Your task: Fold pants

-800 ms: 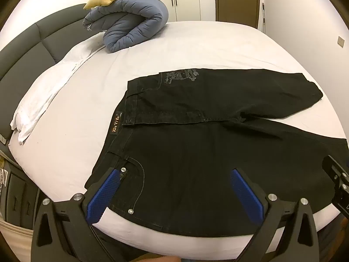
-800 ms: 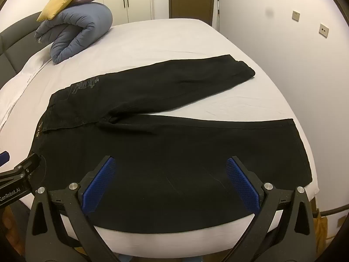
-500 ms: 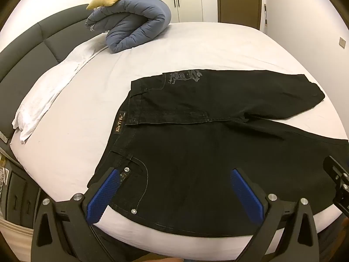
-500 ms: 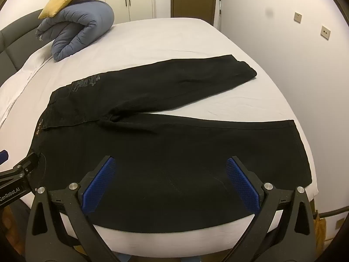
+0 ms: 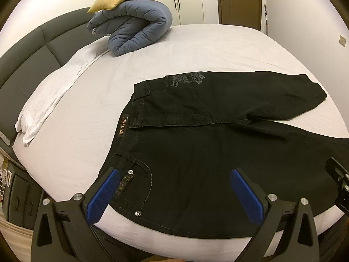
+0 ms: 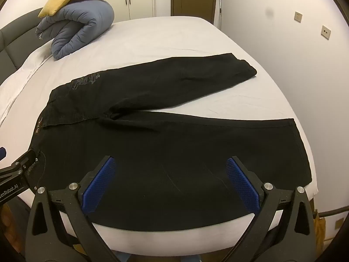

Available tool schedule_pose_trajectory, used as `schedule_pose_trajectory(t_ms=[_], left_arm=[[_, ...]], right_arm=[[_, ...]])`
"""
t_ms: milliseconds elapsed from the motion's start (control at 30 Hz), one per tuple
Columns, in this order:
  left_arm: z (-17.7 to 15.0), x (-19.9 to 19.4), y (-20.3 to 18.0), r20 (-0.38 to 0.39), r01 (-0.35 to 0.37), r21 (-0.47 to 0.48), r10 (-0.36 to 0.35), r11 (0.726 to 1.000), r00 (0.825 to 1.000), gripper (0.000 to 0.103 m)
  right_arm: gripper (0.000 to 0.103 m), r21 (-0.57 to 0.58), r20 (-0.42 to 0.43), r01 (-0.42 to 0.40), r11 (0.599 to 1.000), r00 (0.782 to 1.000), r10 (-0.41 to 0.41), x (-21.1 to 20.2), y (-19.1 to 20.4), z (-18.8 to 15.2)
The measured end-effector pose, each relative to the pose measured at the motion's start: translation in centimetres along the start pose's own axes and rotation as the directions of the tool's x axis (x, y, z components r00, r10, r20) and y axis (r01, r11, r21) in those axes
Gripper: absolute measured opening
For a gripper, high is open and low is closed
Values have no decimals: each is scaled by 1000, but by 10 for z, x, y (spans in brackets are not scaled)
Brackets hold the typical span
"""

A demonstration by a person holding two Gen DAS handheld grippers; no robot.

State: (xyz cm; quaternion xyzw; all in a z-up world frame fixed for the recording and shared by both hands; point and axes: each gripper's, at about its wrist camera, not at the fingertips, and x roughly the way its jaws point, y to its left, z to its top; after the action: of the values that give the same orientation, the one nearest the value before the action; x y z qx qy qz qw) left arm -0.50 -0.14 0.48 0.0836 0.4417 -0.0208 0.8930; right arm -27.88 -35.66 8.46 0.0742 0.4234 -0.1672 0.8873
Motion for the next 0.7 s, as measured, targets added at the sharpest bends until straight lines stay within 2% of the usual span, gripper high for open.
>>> schedule_pose_trajectory(t_ms=[700], left_arm=[[-2, 0, -1, 6, -8, 9, 7, 1000, 1000, 103]], right_arm=[[103, -4, -5, 6, 1000, 1000, -6, 0, 4, -6]])
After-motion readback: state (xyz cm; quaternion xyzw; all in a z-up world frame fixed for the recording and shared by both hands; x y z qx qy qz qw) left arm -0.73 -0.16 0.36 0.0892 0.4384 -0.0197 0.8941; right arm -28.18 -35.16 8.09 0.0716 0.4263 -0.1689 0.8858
